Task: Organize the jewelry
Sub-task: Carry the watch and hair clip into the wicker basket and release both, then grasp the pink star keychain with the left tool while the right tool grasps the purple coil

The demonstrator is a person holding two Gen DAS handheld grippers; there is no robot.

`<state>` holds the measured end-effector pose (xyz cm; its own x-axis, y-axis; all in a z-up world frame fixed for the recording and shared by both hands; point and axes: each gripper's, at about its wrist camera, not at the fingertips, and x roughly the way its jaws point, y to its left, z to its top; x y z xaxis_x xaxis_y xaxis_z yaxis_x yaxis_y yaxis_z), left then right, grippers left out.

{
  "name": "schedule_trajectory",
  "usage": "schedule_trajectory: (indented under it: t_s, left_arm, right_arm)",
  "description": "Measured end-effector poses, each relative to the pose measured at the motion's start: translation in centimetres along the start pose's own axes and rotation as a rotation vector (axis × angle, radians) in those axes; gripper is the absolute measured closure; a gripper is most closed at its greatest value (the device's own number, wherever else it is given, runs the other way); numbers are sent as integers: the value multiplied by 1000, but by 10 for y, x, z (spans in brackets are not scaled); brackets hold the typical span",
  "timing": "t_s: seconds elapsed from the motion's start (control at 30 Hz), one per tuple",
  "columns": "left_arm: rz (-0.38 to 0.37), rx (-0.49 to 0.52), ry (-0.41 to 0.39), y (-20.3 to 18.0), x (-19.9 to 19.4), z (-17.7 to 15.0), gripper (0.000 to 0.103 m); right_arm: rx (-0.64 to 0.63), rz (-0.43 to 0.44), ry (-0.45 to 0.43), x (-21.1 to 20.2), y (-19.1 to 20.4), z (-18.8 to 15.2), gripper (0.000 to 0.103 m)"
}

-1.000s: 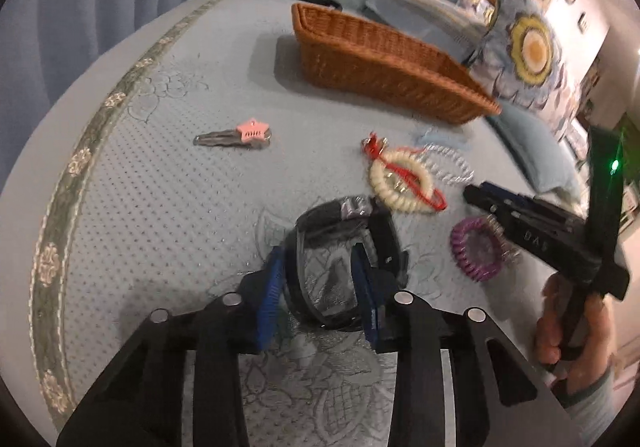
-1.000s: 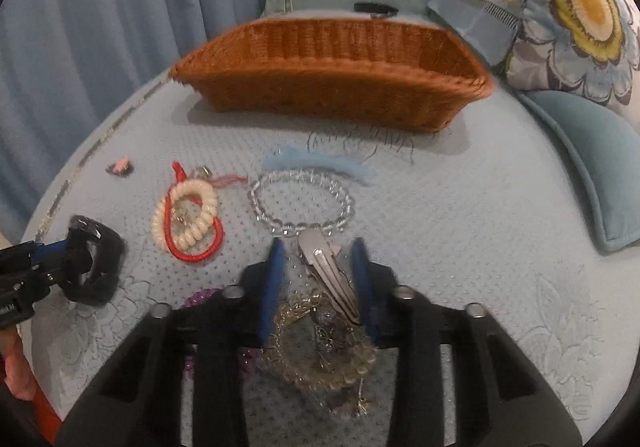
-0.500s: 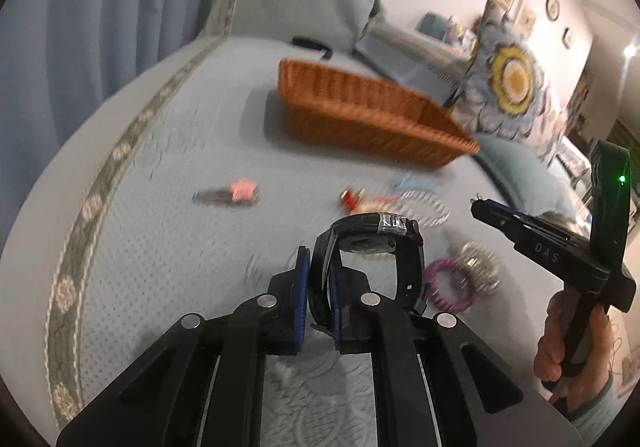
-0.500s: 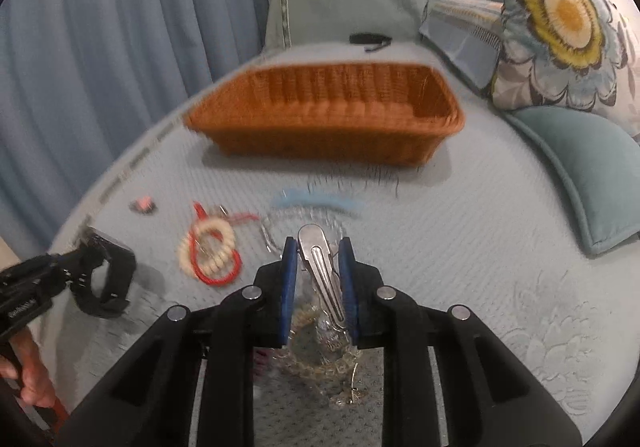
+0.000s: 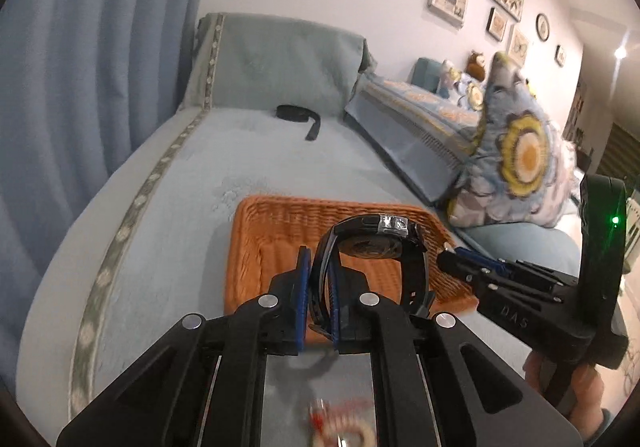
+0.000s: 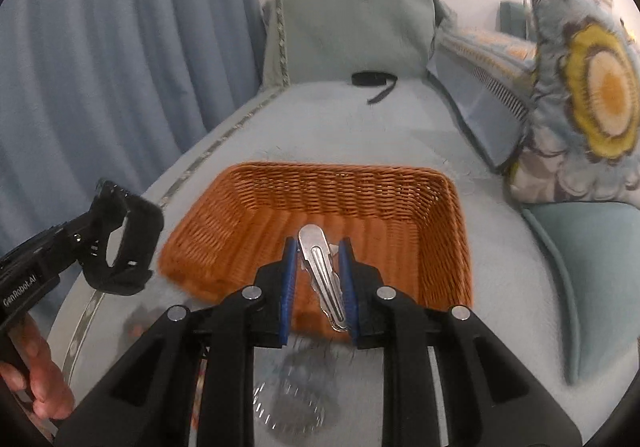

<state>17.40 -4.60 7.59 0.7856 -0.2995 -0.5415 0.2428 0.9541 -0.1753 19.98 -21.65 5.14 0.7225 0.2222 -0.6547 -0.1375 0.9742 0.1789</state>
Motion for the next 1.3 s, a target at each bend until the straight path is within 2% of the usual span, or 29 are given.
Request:
schedule_trajectory:
  t_s: [0.17,0.4,0.47,0.5,0.57,0.67,0.73,0.9,1.13,1.2,1.3]
  left_arm:
    - [36,-4,74,4,63,9,96]
    - [40,1,135,7,92,-8,95]
    - [22,-3,144,7,90,-12,84]
    - [13,-5,145,7,90,-13,82]
    - [4,8,118,5,78,-14,70]
    - [-38,4,67,4,48,-13,62]
    - [-83,-16,36,8,24,-15,61]
    - [-142,-59,-20,21,-36,-31,61]
    - [-134,-106,-54,36,-95,-71,61]
    - [-137,-122,-57,40,-106,-85,61]
    - [-149,-135,-48,47,-111,-100,61]
  right_arm:
    - [50,-4,115,55,-21,10,85]
    - [61,-22,170,75,-30,-7,84]
    - [78,-19,166,73,-34,-10,84]
    - [84,-16,166,72,-35,-9,84]
    - [102,-1,160,64,-38,-10,79]
    - [111,12,127,43,-39,-12,67]
    - [116,33,102,24,-38,-17,62]
    - [108,94,50,-30,-25,-41,62]
    - [81,113,3,-84,4,-98,62]
    - [55,125,3,-90,15,-116,62]
    - [0,95,11,-90,30,-135,63]
